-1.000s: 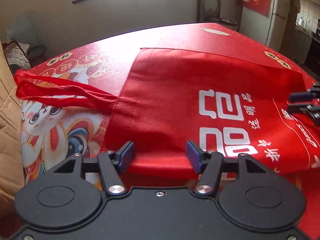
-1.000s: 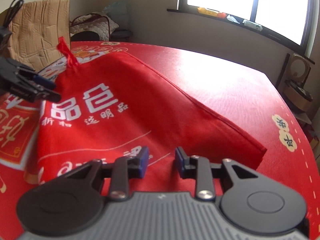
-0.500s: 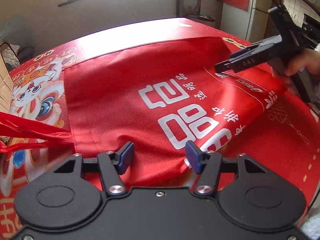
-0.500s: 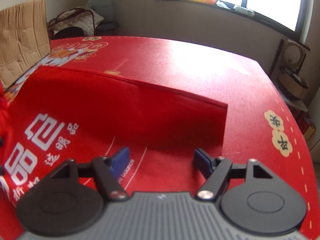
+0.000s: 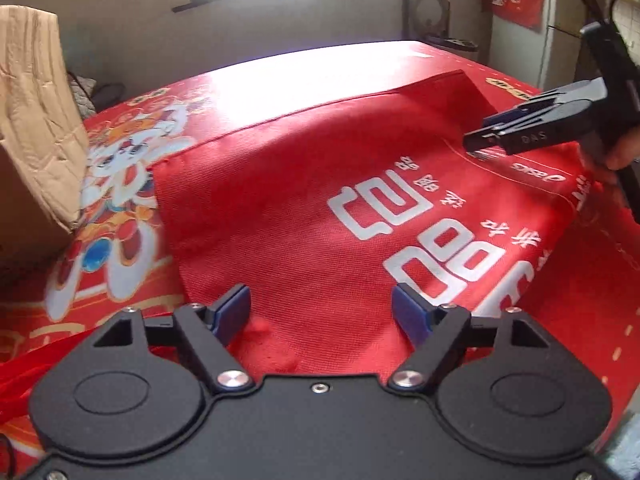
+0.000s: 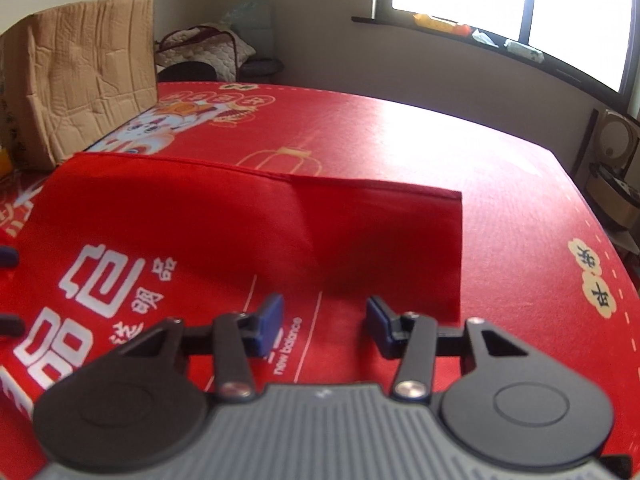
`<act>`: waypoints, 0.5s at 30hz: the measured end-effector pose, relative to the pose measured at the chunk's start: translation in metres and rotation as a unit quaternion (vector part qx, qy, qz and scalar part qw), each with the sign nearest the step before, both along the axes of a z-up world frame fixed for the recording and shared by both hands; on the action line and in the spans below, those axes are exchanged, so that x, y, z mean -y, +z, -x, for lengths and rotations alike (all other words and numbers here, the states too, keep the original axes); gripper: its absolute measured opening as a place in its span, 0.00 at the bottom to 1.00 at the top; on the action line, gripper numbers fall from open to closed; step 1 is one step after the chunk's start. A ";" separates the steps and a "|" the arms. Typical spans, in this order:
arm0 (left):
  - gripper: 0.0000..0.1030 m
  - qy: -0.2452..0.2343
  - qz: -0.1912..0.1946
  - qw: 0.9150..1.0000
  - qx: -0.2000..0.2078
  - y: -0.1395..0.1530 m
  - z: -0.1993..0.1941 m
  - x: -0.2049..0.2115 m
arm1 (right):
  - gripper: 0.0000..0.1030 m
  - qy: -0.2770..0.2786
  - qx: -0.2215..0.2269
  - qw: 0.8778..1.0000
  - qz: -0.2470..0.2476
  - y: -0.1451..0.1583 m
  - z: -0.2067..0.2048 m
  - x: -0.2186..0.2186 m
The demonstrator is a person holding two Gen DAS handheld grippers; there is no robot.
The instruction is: Fold shopping bag
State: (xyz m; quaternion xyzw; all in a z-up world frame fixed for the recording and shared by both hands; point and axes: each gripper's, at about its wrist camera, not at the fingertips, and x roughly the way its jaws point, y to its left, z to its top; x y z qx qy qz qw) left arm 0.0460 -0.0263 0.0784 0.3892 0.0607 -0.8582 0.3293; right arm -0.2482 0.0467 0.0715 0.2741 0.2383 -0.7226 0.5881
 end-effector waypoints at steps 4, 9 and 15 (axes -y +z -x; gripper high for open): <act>0.87 0.048 -0.003 0.999 -0.005 0.003 -0.011 0.016 | 0.43 0.029 0.030 0.999 0.027 0.002 -0.011 -0.010; 0.86 0.123 0.011 0.992 -0.029 0.016 -0.024 0.012 | 0.43 0.028 0.077 0.990 0.113 0.022 -0.011 -0.053; 0.93 0.124 0.088 0.981 -0.116 0.047 -0.013 -0.032 | 0.43 0.039 0.111 0.988 0.104 0.021 -0.024 -0.075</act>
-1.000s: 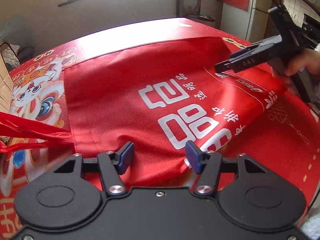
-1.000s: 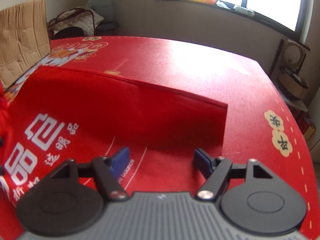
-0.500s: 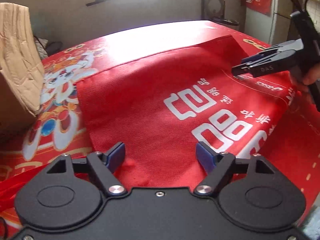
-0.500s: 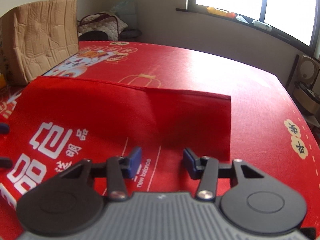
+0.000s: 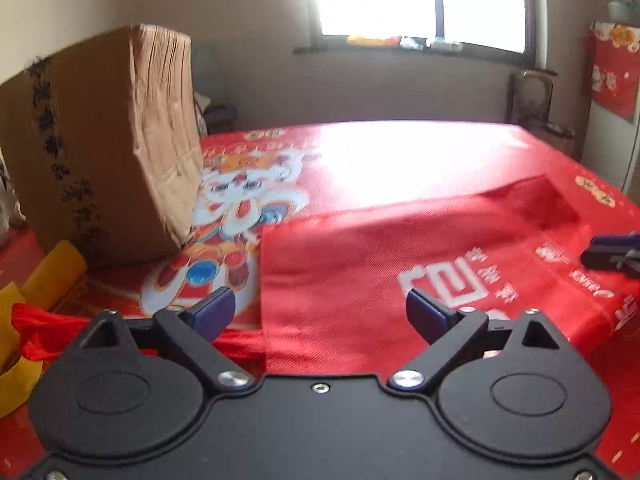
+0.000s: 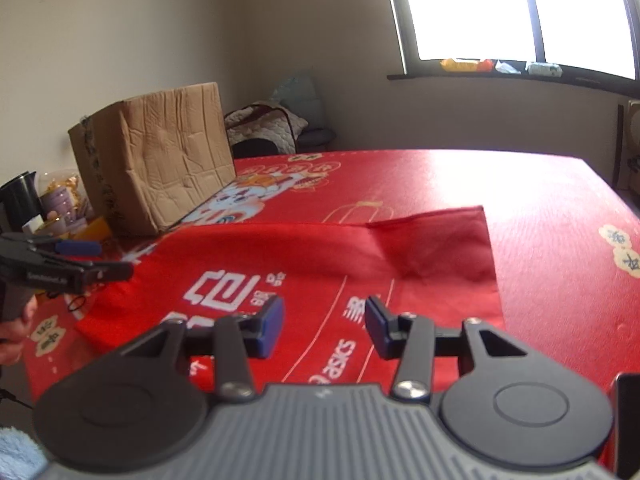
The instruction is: Fold shopping bag
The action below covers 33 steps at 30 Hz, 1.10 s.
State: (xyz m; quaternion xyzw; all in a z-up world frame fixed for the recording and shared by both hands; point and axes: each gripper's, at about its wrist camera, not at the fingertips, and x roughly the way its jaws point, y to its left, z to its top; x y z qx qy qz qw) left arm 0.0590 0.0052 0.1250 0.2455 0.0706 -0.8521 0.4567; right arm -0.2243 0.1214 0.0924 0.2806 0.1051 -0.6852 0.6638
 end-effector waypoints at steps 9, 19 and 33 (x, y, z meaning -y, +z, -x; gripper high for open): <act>0.98 0.012 0.023 0.999 0.020 -0.028 0.065 -0.016 | 0.43 -0.043 -0.005 0.997 -0.063 -0.015 -0.010 0.016; 0.99 0.087 -0.105 0.990 0.025 -0.058 0.065 0.036 | 0.96 -0.030 -0.046 0.996 -0.069 -0.024 -0.038 0.039; 1.00 0.070 -0.105 0.991 0.034 -0.061 0.083 0.057 | 0.99 -0.065 -0.070 0.991 -0.092 -0.030 -0.034 0.078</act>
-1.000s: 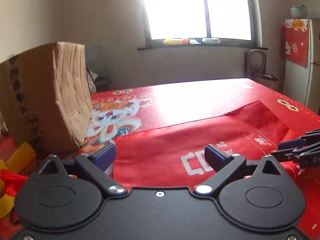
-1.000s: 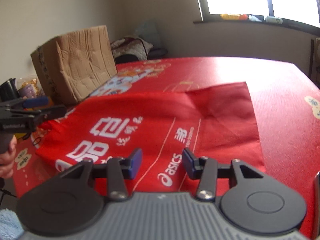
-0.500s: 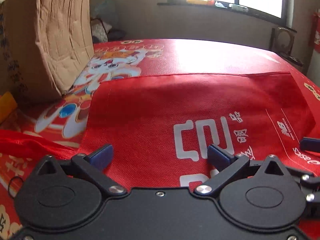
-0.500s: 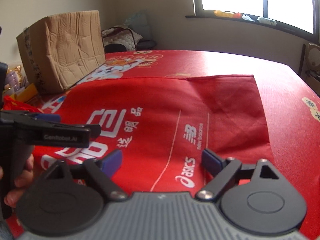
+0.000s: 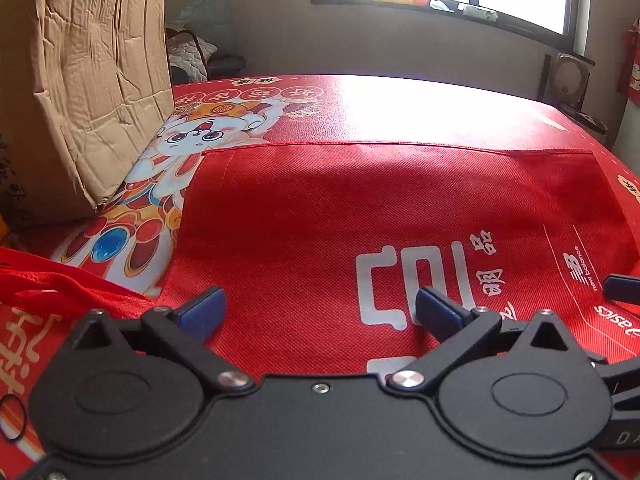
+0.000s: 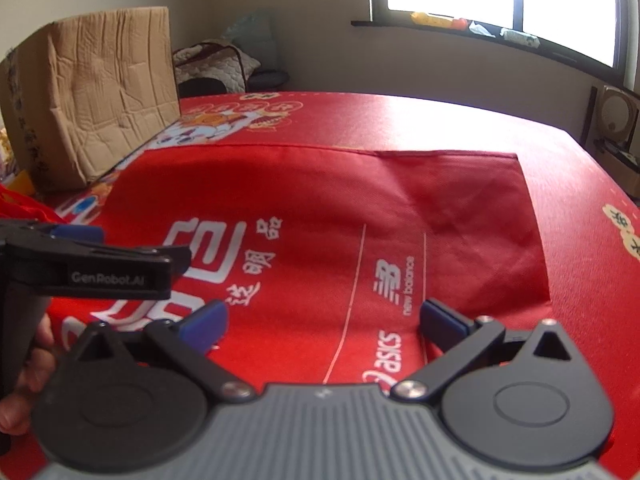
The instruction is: Fold shopping bag
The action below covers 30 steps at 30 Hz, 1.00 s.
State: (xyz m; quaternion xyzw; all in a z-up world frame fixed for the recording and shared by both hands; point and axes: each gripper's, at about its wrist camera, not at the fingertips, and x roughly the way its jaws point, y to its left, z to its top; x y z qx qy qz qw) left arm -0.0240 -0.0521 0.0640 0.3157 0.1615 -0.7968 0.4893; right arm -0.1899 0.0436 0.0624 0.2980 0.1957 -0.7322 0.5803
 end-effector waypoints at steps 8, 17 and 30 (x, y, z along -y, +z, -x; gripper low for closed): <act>1.00 -0.007 0.001 1.000 -0.005 0.000 -0.002 -0.005 | 0.99 -0.001 0.013 1.000 0.009 0.000 0.004 -0.003; 1.00 -0.010 0.000 1.000 -0.006 0.000 -0.003 -0.003 | 0.99 -0.006 -0.015 1.000 -0.005 -0.001 -0.005 0.000; 1.00 -0.018 0.000 1.000 -0.007 -0.001 -0.004 -0.005 | 0.99 -0.015 -0.018 1.000 -0.006 -0.002 -0.007 -0.001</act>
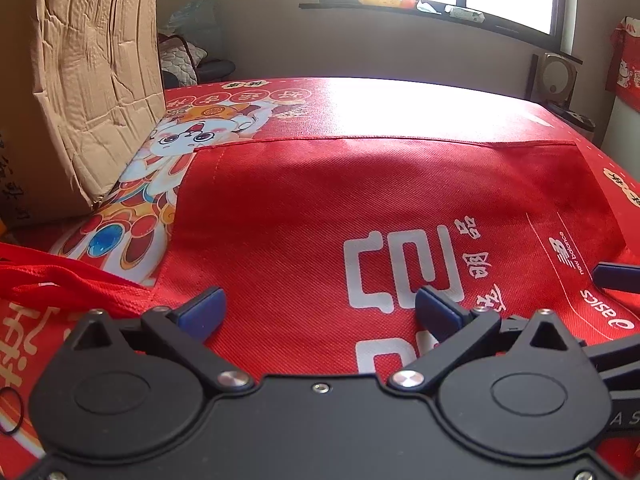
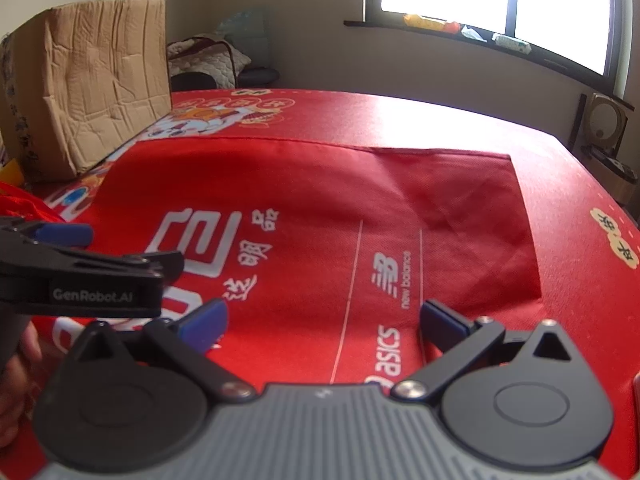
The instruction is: Fold shopping bag
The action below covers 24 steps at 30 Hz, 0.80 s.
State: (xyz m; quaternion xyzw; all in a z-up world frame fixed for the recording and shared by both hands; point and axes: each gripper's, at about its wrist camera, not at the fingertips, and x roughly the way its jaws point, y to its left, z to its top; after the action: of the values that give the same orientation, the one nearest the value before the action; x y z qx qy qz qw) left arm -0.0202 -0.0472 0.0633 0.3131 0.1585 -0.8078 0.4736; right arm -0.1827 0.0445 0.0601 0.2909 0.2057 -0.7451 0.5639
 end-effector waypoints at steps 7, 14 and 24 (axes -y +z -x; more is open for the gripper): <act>1.00 0.000 0.000 1.000 0.000 0.000 0.000 0.000 | 0.99 0.000 0.004 1.000 0.001 0.000 0.002 -0.001; 1.00 -0.001 0.000 1.000 0.001 0.000 0.001 0.000 | 0.99 0.004 0.006 1.000 -0.001 0.001 0.003 0.001; 1.00 -0.004 -0.001 1.000 -0.001 0.000 0.000 0.000 | 0.99 0.058 -0.079 0.994 0.051 0.039 -0.013 -0.027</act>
State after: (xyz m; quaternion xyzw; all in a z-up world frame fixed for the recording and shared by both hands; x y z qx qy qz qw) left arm -0.0197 -0.0473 0.0635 0.3134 0.1587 -0.8099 0.4698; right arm -0.1695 0.0717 0.0991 0.1900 0.2277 -0.7414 0.6020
